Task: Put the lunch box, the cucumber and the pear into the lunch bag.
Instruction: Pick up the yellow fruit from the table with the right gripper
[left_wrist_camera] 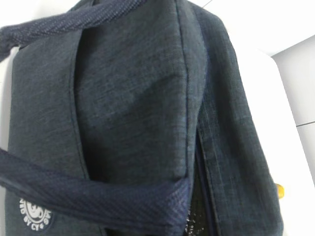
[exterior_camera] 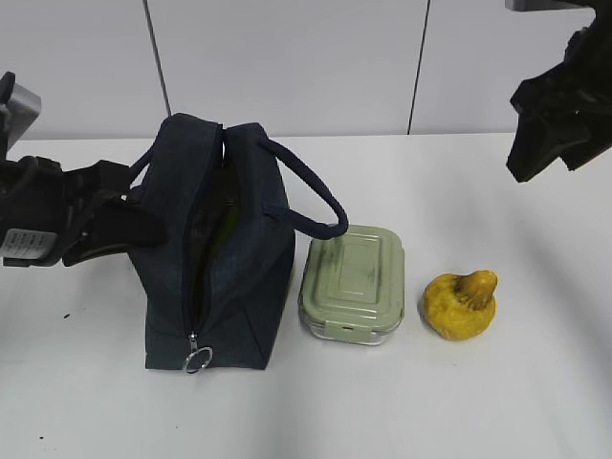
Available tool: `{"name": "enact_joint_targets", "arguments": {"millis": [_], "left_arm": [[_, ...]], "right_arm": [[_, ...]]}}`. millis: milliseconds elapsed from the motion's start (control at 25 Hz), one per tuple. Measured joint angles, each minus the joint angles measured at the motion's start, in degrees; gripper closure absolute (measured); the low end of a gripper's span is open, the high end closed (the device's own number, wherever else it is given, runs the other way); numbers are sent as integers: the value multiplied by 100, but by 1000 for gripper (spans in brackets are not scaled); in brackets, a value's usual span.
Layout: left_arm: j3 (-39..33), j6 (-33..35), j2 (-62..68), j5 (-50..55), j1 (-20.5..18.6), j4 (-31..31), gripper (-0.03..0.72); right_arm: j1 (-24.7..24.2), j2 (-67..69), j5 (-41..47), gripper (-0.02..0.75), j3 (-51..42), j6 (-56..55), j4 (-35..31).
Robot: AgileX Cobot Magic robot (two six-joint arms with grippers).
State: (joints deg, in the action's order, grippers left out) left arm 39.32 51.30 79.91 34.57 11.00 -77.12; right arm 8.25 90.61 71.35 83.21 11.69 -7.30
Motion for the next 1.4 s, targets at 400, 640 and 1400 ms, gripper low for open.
{"name": "enact_joint_targets", "arguments": {"millis": [400, 640, 1400], "left_arm": [[0, 0, 0, 41, 0, 0, 706], [0, 0, 0, 78, 0, 0, 705], [0, 5, 0, 85, 0, 0, 705]], "right_arm": [[0, 123, -22, 258, -66, 27, 86], [0, 132, -45, 283, -457, 35, -144], [330, 391, -1774, 297, -1686, 309, -502]]}}
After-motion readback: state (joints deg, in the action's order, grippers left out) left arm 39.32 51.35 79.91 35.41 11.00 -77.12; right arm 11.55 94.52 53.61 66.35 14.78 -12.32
